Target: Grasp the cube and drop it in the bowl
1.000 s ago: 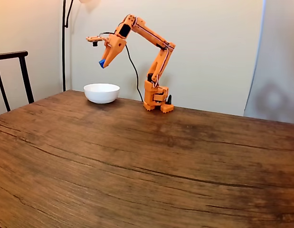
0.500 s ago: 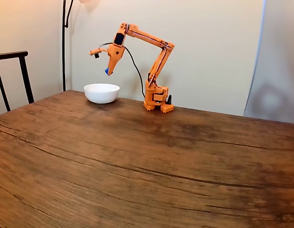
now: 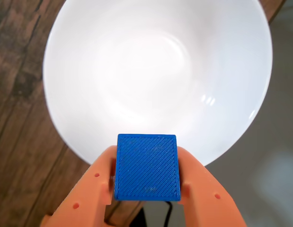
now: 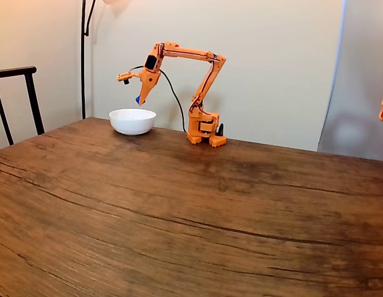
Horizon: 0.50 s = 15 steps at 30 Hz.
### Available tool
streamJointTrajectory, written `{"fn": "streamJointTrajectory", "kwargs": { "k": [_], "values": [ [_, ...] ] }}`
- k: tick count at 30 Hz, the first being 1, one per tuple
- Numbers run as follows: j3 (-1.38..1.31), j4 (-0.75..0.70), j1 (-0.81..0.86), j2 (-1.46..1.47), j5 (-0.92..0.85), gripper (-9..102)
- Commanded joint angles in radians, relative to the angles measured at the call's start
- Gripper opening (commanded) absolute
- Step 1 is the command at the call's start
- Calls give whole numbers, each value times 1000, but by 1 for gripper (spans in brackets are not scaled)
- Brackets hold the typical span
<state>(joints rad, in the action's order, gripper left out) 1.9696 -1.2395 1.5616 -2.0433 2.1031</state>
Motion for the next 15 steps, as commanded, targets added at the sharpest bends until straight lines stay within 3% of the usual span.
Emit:
{"fn": "streamJointTrajectory", "kwargs": {
  "k": [1,9,15],
  "values": [
    [8,54,18,-14,43,6],
    [58,81,23,-14,66,24],
    [51,81,23,-14,66,26]
  ]
}}
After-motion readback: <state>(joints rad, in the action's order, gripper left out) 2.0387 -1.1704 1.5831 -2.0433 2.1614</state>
